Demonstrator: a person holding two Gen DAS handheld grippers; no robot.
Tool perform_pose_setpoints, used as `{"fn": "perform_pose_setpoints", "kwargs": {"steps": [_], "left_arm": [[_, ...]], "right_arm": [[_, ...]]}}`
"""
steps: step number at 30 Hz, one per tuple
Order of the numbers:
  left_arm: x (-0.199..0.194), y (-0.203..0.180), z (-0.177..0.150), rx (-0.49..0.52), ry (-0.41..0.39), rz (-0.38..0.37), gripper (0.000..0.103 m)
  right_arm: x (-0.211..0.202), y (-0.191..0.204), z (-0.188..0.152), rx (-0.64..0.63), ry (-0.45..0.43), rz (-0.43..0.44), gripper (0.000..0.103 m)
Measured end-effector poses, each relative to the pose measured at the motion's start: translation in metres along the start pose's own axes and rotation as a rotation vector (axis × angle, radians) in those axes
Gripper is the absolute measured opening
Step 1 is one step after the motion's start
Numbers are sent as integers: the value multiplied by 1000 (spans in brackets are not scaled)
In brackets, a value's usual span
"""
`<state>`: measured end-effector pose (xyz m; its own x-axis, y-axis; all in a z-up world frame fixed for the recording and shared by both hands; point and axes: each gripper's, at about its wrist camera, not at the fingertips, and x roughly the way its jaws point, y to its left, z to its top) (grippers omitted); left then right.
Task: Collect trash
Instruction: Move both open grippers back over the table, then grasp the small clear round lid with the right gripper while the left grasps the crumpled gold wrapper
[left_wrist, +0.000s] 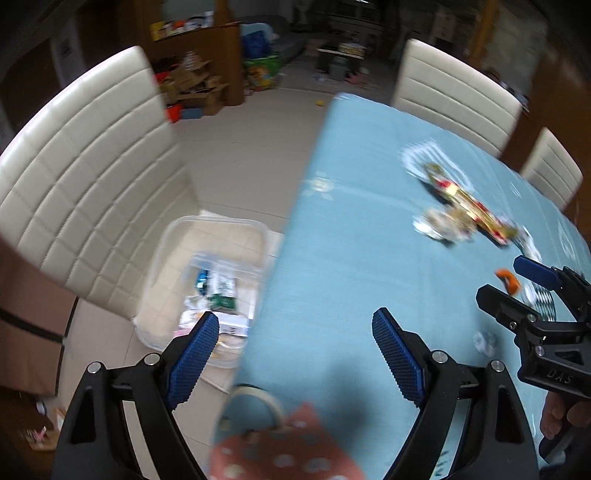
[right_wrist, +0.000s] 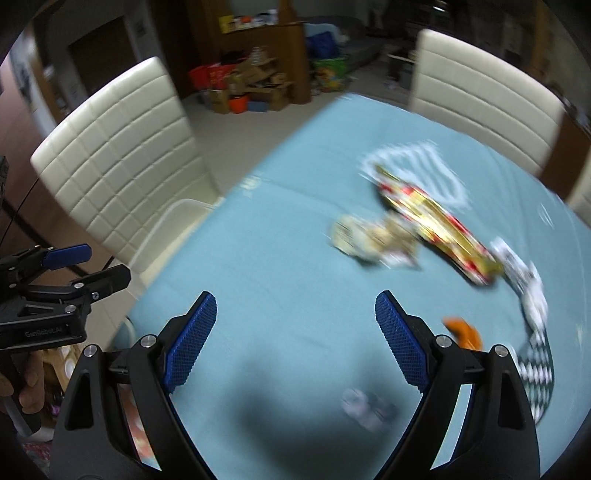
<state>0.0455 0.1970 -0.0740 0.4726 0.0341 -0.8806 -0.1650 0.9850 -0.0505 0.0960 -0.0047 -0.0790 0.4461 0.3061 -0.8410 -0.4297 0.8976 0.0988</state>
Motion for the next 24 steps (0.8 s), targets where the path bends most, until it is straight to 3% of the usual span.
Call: {"fn": "perform_pose_setpoints", "kwargs": {"steps": [13, 24], "left_arm": [[5, -128, -9, 208, 29, -117, 83], [15, -170, 4, 282, 25, -131, 83]], "right_arm": [[-44, -115, -71, 219, 7, -136, 87], [-47, -151, -77, 264, 1, -186, 88]]}}
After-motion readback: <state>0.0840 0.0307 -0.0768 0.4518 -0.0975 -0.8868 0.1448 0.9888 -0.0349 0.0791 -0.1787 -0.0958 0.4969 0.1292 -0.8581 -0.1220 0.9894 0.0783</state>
